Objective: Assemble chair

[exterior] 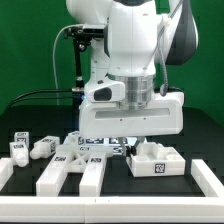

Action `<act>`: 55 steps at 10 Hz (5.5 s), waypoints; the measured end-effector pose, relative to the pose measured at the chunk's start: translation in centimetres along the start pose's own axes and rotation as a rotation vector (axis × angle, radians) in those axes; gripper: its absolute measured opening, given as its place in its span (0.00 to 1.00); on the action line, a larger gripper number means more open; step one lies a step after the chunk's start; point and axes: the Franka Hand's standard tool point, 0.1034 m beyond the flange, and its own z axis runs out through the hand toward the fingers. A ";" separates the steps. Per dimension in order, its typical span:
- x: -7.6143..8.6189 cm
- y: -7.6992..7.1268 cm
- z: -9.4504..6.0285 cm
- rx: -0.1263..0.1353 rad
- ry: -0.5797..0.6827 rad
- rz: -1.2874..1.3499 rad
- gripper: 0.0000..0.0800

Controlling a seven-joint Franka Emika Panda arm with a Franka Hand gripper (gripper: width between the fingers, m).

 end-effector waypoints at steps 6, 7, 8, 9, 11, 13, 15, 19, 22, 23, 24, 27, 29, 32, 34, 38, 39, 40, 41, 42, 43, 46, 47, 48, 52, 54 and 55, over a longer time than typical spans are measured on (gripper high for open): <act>3.5 -0.6 -0.5 0.062 -0.105 0.238 0.04; 3.5 -0.6 -0.5 0.061 -0.106 0.238 0.04; 3.7 -0.6 -0.4 0.061 -0.106 0.239 0.04; 5.2 -0.5 -0.2 0.061 -0.100 0.241 0.04; 10.0 -0.4 -0.2 0.064 -0.080 0.236 0.04; 10.8 -0.2 -0.3 0.055 -0.069 0.235 0.04; 10.8 -0.2 -0.2 0.055 -0.070 0.235 0.04; 11.5 -0.3 0.0 0.044 -0.049 0.194 0.04; 11.7 -0.2 0.0 0.038 -0.047 0.191 0.04; 11.6 -0.2 0.0 0.038 -0.048 0.192 0.04; 11.6 -0.2 0.0 0.038 -0.048 0.192 0.04; 11.6 -0.2 -0.1 0.039 -0.048 0.192 0.43; 11.0 0.4 -2.4 0.053 -0.061 0.178 0.68; 7.3 0.8 -3.5 0.053 -0.086 0.237 0.81; 7.4 0.9 -3.3 0.054 -0.087 0.233 0.81; 6.1 2.5 -3.5 0.070 -0.106 0.222 0.81; 4.9 4.1 -4.2 0.069 -0.123 0.242 0.81; 4.0 5.4 -4.7 0.068 -0.134 0.279 0.81; 3.6 6.0 -4.7 0.064 -0.141 0.317 0.81; 3.7 5.8 -4.6 0.064 -0.140 0.310 0.81; 3.7 5.8 -4.6 0.064 -0.140 0.310 0.81; 1.4 6.9 -4.1 0.051 -0.133 0.375 0.81; -1.3 8.2 -3.7 0.048 -0.152 0.415 0.81; -2.4 8.6 -3.8 0.047 -0.162 0.441 0.81; -2.2 8.3 -3.9 0.053 -0.149 0.426 0.81; -5.9 11.6 -2.8 0.060 -0.172 0.440 0.81; -7.1 13.1 -2.5 0.053 -0.172 0.441 0.81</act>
Offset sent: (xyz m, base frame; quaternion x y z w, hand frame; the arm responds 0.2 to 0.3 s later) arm 0.0036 0.0163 0.0393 0.0090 -0.0564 0.0222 0.9981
